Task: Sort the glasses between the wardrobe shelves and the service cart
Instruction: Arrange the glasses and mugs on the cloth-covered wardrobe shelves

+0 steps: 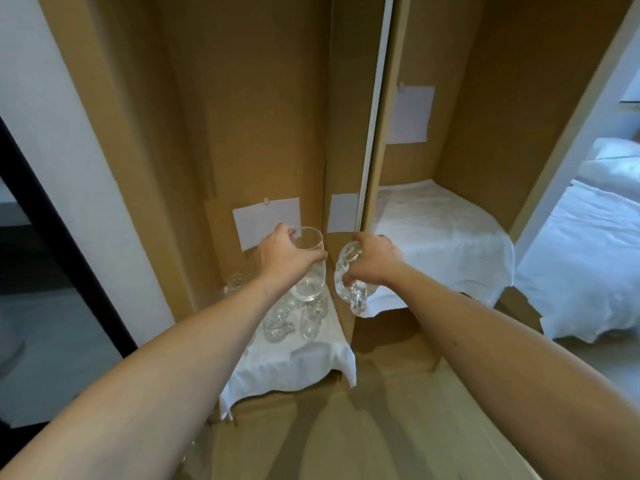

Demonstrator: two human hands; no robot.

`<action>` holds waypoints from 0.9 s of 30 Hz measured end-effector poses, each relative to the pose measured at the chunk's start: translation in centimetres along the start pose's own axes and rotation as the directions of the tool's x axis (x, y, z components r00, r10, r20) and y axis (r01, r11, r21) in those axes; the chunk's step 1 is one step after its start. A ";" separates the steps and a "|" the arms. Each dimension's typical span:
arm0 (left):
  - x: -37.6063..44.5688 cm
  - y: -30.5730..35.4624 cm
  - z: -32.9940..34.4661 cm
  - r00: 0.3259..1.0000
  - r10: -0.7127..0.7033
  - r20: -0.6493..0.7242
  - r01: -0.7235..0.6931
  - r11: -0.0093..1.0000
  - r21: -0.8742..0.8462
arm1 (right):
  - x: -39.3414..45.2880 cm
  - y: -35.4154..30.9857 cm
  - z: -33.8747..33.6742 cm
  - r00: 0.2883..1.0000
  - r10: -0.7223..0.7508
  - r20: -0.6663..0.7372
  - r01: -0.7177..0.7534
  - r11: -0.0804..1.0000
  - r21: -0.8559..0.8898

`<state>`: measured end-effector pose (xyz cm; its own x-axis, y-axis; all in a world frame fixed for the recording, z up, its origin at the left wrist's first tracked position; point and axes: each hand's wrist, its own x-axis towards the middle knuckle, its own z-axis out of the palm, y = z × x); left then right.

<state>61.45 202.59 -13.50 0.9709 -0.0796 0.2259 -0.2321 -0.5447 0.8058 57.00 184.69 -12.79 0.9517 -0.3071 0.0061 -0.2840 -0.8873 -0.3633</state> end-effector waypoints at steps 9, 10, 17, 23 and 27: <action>-1.8 5.6 4.4 0.996 0.065 0.062 -0.063 0.998 -0.031 | -1.6 6.4 -4.5 0.999 0.050 0.017 -0.050 0.999 0.007; -1.8 6.3 5.2 0.996 0.065 0.059 -0.064 0.998 -0.028 | -1.5 7.3 -5.0 0.999 0.050 0.018 -0.050 0.999 0.018; -1.6 11.1 12.7 0.999 0.036 0.039 -0.035 0.999 -0.030 | 0.4 15.4 -8.1 0.999 -0.004 0.051 0.002 0.999 0.045; -1.3 14.4 18.9 1.000 0.005 0.002 -0.005 1.000 -0.004 | 2.7 22.2 -10.6 0.995 -0.026 0.095 0.018 0.996 0.093; -0.1 16.0 21.5 1.000 -0.009 -0.012 0.009 1.000 0.029 | 4.8 24.9 -11.5 0.992 -0.047 0.115 0.036 0.995 0.094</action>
<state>58.93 175.91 -12.42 0.9721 -0.0645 0.2256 -0.2215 -0.5695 0.7916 53.20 157.15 -11.08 0.9710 -0.2237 -0.0841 -0.2374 -0.8617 -0.4485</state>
